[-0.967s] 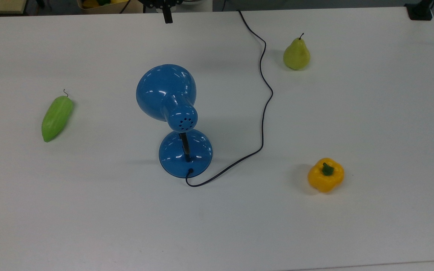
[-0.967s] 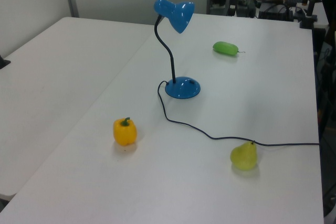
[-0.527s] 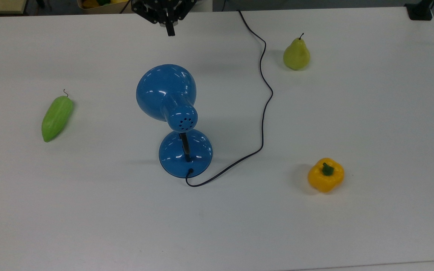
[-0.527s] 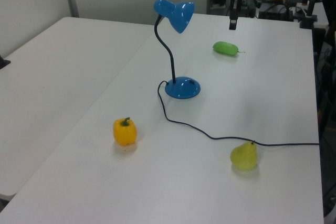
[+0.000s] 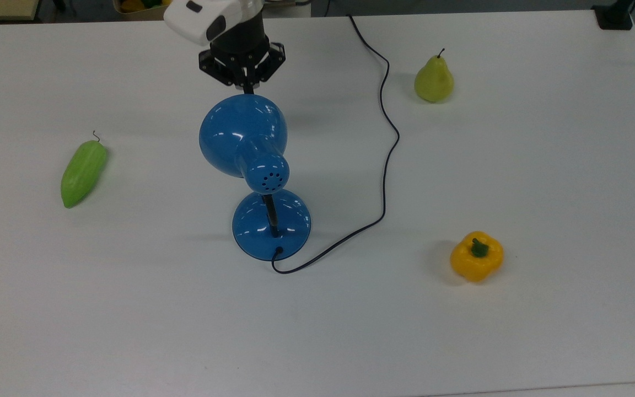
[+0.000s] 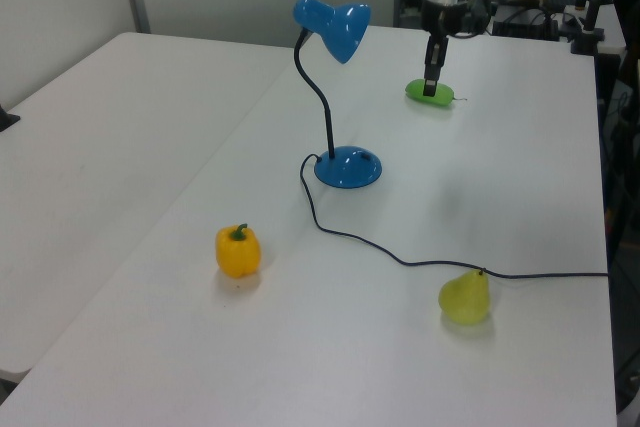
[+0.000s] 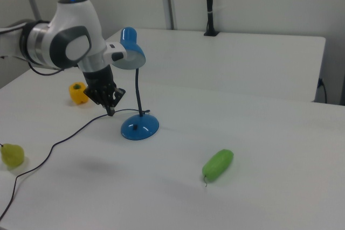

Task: Turn on desk lamp
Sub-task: 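Move the gripper down past the shade toward the lamp base switch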

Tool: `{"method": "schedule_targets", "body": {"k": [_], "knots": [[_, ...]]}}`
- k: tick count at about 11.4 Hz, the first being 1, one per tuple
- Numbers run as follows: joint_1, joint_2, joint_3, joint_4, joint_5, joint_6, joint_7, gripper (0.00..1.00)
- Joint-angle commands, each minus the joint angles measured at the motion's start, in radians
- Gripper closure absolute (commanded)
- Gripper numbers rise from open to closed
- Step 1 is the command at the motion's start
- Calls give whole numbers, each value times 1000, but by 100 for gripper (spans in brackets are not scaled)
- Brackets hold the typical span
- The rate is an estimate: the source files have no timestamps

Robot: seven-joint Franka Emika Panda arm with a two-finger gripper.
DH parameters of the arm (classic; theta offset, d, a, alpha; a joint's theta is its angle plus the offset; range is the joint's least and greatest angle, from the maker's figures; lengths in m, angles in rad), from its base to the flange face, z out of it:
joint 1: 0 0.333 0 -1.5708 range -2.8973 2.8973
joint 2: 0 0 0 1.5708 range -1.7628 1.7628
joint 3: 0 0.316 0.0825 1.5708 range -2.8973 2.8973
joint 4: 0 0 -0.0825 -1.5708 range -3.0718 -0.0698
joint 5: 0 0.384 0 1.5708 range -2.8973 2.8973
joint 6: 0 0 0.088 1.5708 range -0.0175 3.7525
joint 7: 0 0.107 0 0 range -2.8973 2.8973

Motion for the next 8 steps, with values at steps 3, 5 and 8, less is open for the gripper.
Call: {"method": "schedule_targets", "body": {"k": [3, 5, 8], "knots": [[11, 77, -8, -52, -12, 230, -4, 100], [11, 111, -8, -52, -11, 296, -4, 100], [11, 159, -8, -55, -9, 396, -4, 100]]}}
